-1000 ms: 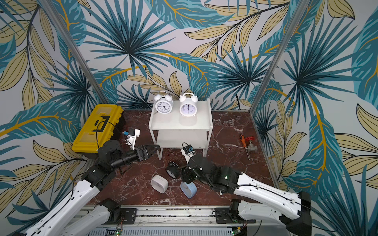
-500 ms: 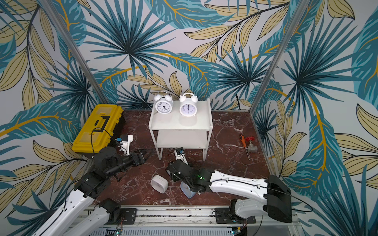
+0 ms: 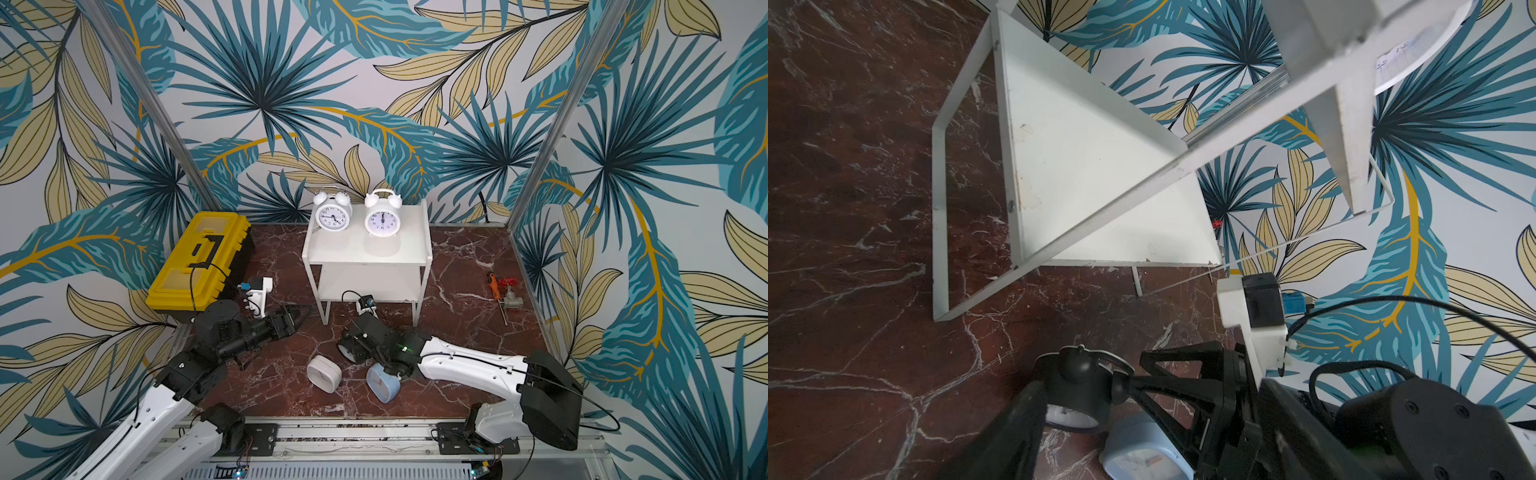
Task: Place the alarm clocks on the shelf by style
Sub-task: Pick up the alarm from the center of the board.
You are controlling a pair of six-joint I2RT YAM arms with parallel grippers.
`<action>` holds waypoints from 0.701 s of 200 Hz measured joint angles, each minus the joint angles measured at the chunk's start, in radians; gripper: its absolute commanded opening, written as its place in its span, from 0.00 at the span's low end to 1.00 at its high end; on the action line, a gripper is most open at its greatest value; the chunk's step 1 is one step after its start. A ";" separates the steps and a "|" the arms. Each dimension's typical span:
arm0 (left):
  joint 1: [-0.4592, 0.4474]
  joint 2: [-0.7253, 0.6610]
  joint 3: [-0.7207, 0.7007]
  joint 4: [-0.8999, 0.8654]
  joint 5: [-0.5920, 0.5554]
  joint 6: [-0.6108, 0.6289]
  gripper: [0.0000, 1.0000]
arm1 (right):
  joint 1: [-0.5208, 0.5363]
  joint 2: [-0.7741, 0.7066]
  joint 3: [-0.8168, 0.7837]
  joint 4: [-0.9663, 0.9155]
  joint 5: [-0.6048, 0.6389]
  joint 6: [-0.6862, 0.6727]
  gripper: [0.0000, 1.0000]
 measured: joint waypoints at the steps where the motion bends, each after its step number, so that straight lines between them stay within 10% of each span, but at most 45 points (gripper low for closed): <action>1: 0.000 0.000 0.000 0.000 0.000 0.000 0.82 | 0.000 0.001 0.000 0.002 -0.001 0.000 0.36; 140: 0.005 -0.013 -0.021 0.001 0.014 0.005 0.81 | -0.003 0.074 0.048 -0.029 -0.018 -0.058 0.16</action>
